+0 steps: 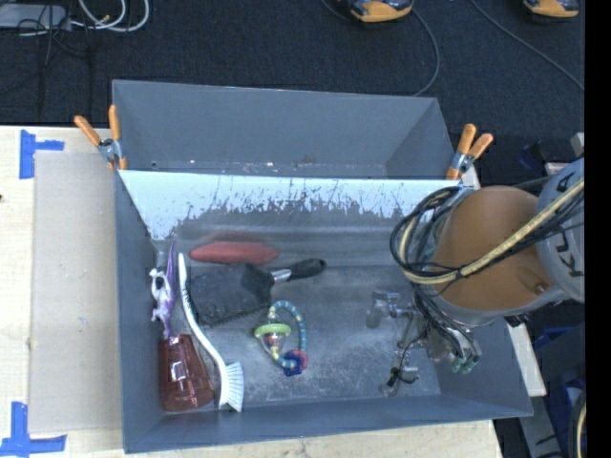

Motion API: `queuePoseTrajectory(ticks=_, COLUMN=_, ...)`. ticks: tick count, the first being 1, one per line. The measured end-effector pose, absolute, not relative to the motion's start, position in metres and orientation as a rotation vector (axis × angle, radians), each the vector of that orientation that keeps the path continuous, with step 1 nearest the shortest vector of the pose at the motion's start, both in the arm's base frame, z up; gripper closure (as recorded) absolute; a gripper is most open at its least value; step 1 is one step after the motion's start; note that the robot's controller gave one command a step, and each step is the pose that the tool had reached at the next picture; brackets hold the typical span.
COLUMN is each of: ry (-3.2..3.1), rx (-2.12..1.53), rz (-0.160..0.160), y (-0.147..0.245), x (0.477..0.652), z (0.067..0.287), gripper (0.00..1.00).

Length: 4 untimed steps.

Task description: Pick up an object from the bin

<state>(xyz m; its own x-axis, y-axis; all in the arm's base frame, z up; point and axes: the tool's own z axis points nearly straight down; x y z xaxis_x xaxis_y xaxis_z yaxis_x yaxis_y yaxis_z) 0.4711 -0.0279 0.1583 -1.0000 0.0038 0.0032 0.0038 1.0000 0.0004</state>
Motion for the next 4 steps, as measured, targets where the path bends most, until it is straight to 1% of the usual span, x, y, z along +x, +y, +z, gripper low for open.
queuePoseTrajectory(ticks=1, ry=-3.136, rx=-0.040, rz=-0.001, y=0.023, x=0.479, z=0.110, gripper=0.00)
queuePoseTrajectory(ticks=2, ry=-3.130, rx=-0.168, rz=-0.007, y=0.048, x=0.494, z=0.079, gripper=0.00)
queuePoseTrajectory(ticks=3, ry=-3.131, rx=-0.184, rz=0.000, y=0.041, x=0.497, z=0.077, gripper=0.00)
queuePoseTrajectory(ticks=4, ry=-3.122, rx=-0.278, rz=0.001, y=0.084, x=0.526, z=0.074, gripper=0.00)
